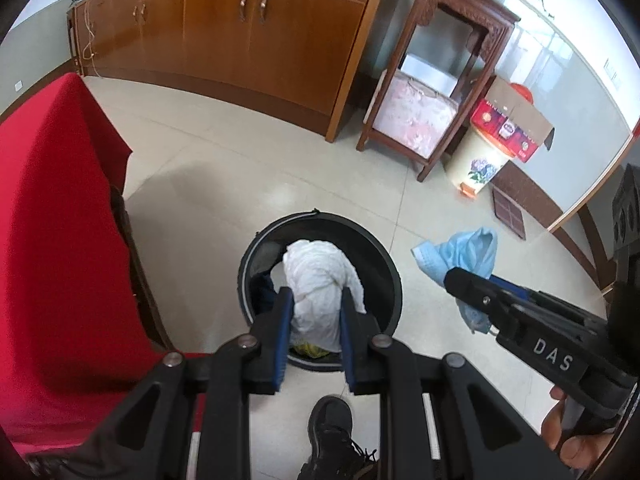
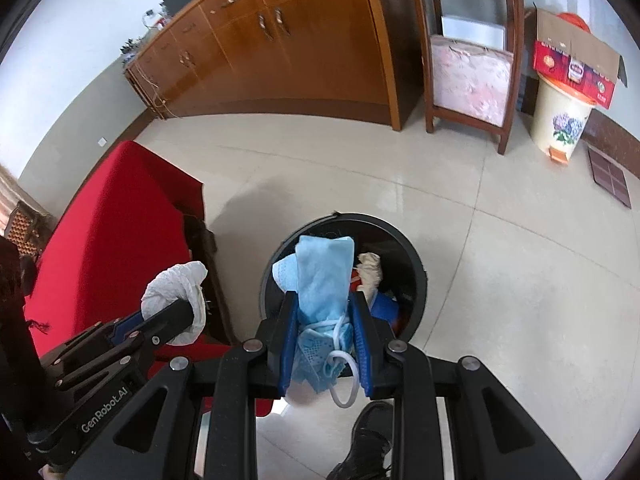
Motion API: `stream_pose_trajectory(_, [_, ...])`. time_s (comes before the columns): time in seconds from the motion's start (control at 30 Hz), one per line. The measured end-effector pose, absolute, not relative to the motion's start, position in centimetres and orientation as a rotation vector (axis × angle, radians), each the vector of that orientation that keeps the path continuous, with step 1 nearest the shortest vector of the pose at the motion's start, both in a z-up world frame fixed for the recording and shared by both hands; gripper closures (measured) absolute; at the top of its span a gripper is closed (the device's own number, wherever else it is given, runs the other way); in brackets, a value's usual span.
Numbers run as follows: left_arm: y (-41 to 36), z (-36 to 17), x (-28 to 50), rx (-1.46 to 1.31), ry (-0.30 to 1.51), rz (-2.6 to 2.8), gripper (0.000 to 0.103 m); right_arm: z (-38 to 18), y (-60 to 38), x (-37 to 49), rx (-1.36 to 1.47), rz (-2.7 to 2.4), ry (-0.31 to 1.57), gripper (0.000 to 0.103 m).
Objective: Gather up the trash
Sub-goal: 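Open both tools to drop the tissue and mask into the bin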
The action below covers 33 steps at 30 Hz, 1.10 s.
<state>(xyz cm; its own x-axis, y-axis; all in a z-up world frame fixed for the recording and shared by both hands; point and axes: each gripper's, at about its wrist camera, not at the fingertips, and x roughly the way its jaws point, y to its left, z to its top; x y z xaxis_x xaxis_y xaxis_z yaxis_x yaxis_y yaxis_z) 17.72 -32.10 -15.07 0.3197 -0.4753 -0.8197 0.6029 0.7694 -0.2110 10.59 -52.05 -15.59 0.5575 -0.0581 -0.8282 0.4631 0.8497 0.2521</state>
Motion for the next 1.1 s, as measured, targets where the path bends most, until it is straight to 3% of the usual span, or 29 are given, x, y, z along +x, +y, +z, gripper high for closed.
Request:
stream_pose_trajectory(0.5, [-35.6, -20.3, 20.2, 0.113, 1.182, -0.677, 0.074, -22.2, -56.3, 15.8, 0.548, -0.316, 1.092, 0.074])
stream_pose_trajectory(0.57, [-35.8, -20.7, 20.5, 0.098, 1.205, -0.676, 0.065, -22.4, -56.8, 16.2, 0.549, -0.329, 1.089, 0.071])
stream_pose_trajectory(0.6, [-35.9, -20.7, 20.6, 0.088, 1.212, -0.674, 0.054, -22.6, -57.0, 16.3, 0.549, -0.339, 1.09, 0.066])
stream_pose_trajectory(0.63, [-35.9, -20.8, 20.7, 0.08, 1.216, -0.671, 0.044, -22.9, -57.2, 16.4, 0.556, -0.35, 1.093, 0.055])
stream_pose_trajectory(0.67, [-35.9, -20.8, 20.7, 0.077, 1.215, -0.667, 0.043, -23.2, -57.4, 16.4, 0.57, -0.353, 1.099, 0.051])
stream_pose_trajectory(0.9, [-35.2, -19.6, 20.8, 0.082, 1.175, -0.651, 0.042, -22.9, -58.3, 16.2, 0.596, -0.382, 1.074, 0.05])
stream_pose_trajectory(1.1, [-32.3, -14.9, 18.5, 0.124, 1.024, -0.606, 0.042, -20.1, -56.7, 15.2, 0.568, -0.366, 1.008, 0.05])
